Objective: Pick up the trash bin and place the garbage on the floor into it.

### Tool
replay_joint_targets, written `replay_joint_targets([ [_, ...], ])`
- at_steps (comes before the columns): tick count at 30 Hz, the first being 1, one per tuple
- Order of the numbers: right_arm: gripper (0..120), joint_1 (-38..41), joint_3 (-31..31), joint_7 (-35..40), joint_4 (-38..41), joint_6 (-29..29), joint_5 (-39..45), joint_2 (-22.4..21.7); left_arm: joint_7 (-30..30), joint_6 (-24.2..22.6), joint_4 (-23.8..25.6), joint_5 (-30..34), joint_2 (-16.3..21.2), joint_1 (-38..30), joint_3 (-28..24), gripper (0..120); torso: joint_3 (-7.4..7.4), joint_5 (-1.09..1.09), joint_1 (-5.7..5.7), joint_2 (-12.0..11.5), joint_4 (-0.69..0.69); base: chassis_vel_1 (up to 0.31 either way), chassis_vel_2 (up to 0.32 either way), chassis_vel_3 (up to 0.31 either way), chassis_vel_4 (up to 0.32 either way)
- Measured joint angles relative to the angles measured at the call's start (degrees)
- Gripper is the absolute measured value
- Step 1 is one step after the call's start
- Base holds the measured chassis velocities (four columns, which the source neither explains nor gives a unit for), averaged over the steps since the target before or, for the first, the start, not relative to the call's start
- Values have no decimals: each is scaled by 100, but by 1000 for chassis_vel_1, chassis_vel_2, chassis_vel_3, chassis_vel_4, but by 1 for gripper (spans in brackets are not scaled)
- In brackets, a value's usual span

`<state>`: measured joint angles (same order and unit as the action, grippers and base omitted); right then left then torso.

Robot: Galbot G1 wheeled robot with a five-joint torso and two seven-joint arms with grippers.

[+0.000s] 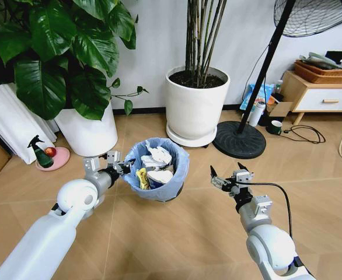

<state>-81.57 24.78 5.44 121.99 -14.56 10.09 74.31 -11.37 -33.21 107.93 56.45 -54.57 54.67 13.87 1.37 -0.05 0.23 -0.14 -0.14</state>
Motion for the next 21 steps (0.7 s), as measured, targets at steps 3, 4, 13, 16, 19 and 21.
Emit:
replay_joint_targets([
  [3, 100, -10, -5, -5, 4, 3, -10, 6, 4, 1, 2, 0, 2, 4, 5, 0, 0, -1, 0, 0, 0, 184, -170, -160, 176],
  [4, 100, -16, -7, -8, 4, 5, -19, 11, 6, 2, 3, 0, 4, 8, 8, 0, 0, -1, 0, 0, 0, 189, -164, -168, 157],
  [13, 100, -57, -62, -41, 7, 33, -100, 46, 28, 9, 13, 1, 12, 33, 37, 0, 0, 1, 0, 0, 1, 174, -171, -175, 154],
  [16, 100, -67, -75, -43, 11, 44, -128, 56, 36, 13, 15, 1, 13, 34, 41, 0, 0, -2, 0, 0, 0, 163, -141, -160, 122],
  [19, 100, -82, -77, -45, 11, 59, -151, 61, 39, 18, 15, 1, 14, 34, 46, 0, 0, 1, 0, 0, 1, 166, -109, -177, 91],
  [21, 100, -90, -78, -45, 11, 65, -160, 62, 41, 18, 15, 1, 13, 34, 46, 0, 0, 1, 0, 0, 0, 190, -86, -193, 78],
])
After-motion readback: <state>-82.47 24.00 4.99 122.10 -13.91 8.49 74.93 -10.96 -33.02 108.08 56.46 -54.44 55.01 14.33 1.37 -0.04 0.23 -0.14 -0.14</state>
